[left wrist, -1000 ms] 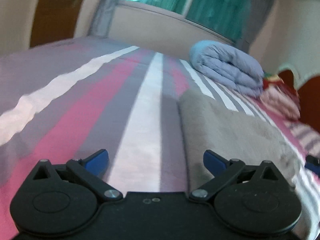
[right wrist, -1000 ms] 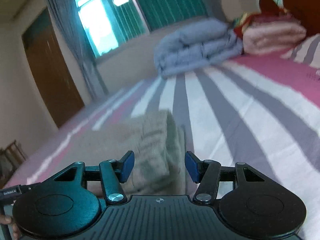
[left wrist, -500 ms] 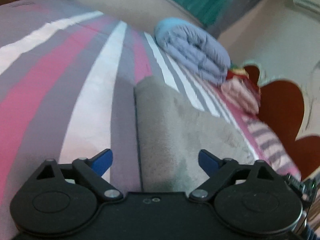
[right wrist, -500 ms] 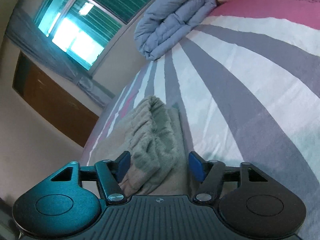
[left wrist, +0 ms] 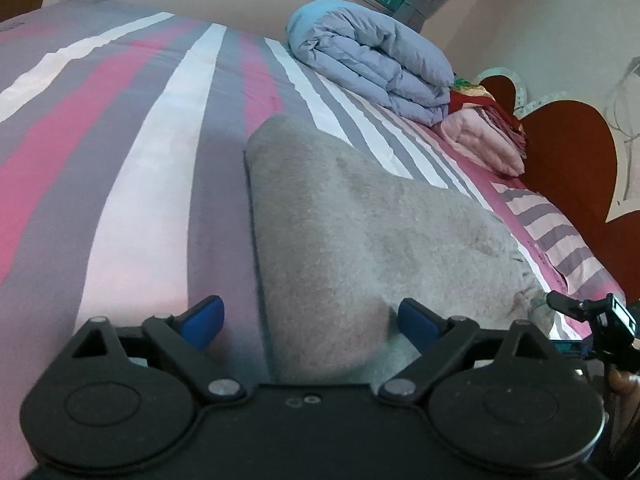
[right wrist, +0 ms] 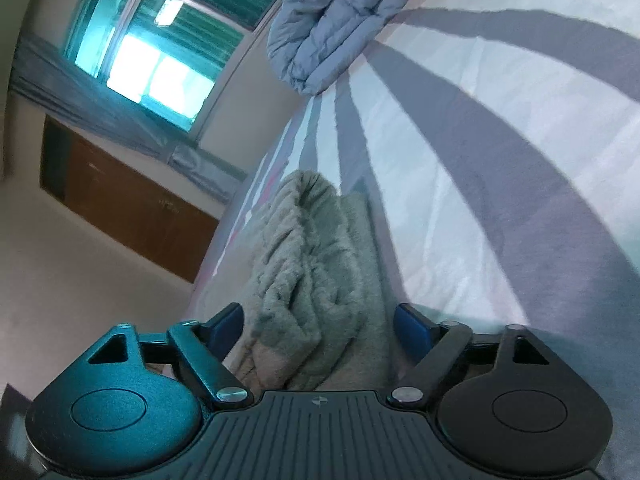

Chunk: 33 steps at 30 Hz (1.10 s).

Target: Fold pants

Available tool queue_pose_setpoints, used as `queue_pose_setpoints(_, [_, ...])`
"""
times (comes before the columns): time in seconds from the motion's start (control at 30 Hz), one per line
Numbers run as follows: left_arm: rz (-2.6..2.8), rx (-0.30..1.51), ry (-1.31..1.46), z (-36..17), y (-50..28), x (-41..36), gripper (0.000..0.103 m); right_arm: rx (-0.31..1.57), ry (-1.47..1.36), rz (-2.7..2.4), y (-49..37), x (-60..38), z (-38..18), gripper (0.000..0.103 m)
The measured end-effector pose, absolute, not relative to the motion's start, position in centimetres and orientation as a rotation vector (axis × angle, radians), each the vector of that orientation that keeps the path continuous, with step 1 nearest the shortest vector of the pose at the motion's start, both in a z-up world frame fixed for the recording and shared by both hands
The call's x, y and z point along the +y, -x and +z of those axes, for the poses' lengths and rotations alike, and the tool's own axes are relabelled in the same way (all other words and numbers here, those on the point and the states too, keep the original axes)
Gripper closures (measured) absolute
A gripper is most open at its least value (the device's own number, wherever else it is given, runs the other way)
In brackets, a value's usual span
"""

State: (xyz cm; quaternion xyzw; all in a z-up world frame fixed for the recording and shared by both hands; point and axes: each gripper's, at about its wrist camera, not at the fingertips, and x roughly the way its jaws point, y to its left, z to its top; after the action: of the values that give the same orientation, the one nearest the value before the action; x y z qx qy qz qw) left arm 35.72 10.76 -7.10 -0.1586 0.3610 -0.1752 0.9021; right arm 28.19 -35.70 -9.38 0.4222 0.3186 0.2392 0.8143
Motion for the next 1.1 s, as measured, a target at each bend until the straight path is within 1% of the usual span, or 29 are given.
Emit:
queue_pose_setpoints(0.37, [-0.445,0.777,0.295,-7.6,-38.3,10.1,0.017,0.723,-0.861,0.578,-30.6,-34.0,-9.7,0.018])
queue_pose_setpoints(0.57, [-0.538,0.804,0.324,-8.1,-39.4,10.7,0.02,0.729,-0.854,0.607,-32.1,-33.3,-9.9,0.018])
queue_pose_setpoints(0.63, [-0.558,0.806,0.347,-8.3,-39.7,11.4,0.029,0.729,-0.859,0.621,-32.3,-33.4,-10.1,0.018])
queue_pose_setpoints(0.73, [-0.589,0.814,0.47,-9.1,-40.3,13.3,0.041,0.731,-0.867,0.638,-32.6,-33.5,-10.2,0.019])
queue_pose_setpoints(0.87, [-0.663,0.83,0.632,-10.6,-41.8,13.9,0.048,0.743,-0.848,0.657,-33.6,-32.7,-10.3,0.019])
queue_pose_setpoints(0.9, [-0.674,0.833,0.662,-11.0,-42.1,14.0,0.059,0.749,-0.84,0.663,-34.0,-32.3,-10.3,0.019])
queue_pose_setpoints(0.93, [-0.677,0.84,0.685,-11.3,-42.4,14.1,0.067,0.753,-0.828,0.669,-34.4,-31.9,-10.3,0.019])
queue_pose_setpoints(0.97, [-0.686,0.841,0.699,-11.6,-42.4,14.1,0.07,0.754,-0.814,0.672,-34.7,-31.5,-10.3,0.02])
queue_pose_setpoints(1.0, [-0.689,0.838,0.711,-11.7,-42.4,14.2,0.075,0.754,-0.8,0.671,-35.0,-31.2,-10.2,0.025])
queue_pose_setpoints(1.03, [-0.689,0.831,0.721,-11.7,-42.3,14.3,0.079,0.76,-0.783,0.664,-35.3,-30.8,-10.1,0.044])
queue_pose_setpoints(1.1, [-0.691,0.808,0.733,-11.5,-42.2,14.6,0.085,0.767,-0.806,0.679,-35.9,-30.9,-10.3,0.048])
